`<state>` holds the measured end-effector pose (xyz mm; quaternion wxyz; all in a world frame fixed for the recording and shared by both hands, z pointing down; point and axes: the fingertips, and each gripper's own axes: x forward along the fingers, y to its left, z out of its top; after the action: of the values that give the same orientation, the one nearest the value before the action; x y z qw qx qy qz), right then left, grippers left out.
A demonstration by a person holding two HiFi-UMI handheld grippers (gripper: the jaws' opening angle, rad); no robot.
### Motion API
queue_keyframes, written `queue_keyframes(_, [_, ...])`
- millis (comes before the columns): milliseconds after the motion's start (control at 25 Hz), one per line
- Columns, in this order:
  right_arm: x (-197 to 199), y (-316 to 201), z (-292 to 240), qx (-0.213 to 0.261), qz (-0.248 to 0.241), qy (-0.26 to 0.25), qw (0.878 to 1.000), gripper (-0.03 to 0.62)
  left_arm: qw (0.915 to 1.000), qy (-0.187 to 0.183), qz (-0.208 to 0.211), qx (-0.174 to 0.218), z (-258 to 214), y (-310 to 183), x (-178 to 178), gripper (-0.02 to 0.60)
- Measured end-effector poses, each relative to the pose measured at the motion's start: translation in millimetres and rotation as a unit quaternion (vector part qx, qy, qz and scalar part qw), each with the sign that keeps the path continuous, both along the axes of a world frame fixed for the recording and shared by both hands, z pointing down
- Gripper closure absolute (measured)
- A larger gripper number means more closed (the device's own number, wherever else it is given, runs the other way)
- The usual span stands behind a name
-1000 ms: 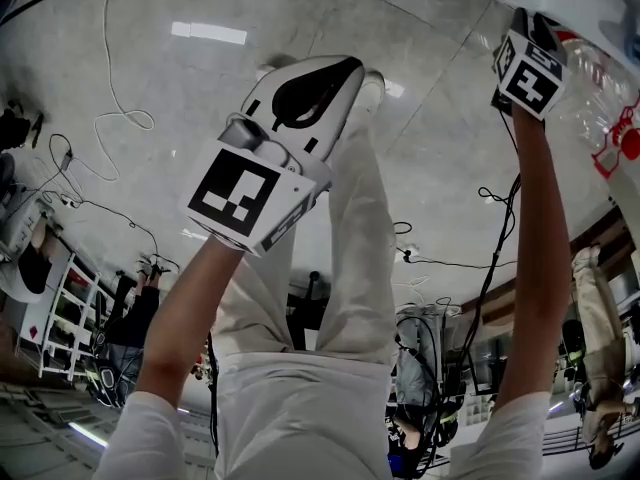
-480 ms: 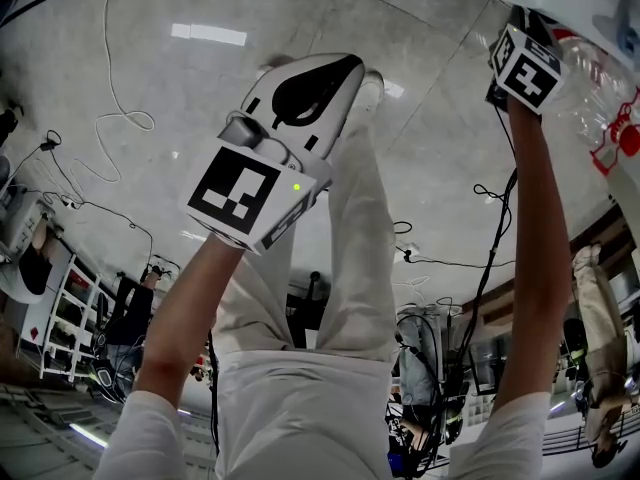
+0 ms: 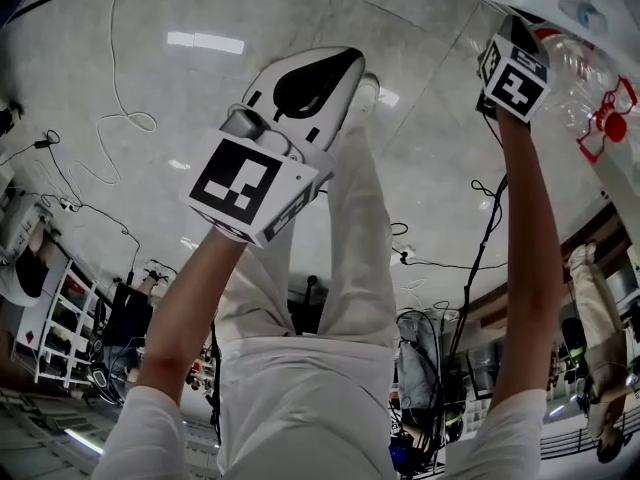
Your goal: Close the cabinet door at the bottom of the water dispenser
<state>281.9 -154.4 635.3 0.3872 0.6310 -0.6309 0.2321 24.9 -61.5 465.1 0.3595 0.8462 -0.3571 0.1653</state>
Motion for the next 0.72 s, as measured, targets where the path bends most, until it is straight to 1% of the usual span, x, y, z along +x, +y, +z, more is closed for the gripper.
queue_keyframes(200, [-22.3, 4.3, -29.2, 0.006, -0.037, -0.013, 0.999, 0.583, 0.9998, -0.004, -0.015, 0.011, -23.4, 2.2, -8.1, 0.578])
queue_keyframes(480, [-57.8, 24.6, -78.2, 0.007, -0.055, -0.049, 0.997, 0.585, 0.9994, -0.008, -0.021, 0.025, -70.5, 18.0, -19.9, 0.578])
queue_keyframes(720, [-73.6, 32.3, -118.1, 0.016, -0.071, -0.073, 0.995, 0.585, 0.9986, -0.010, -0.036, 0.037, -102.8, 21.9, -24.1, 0.578])
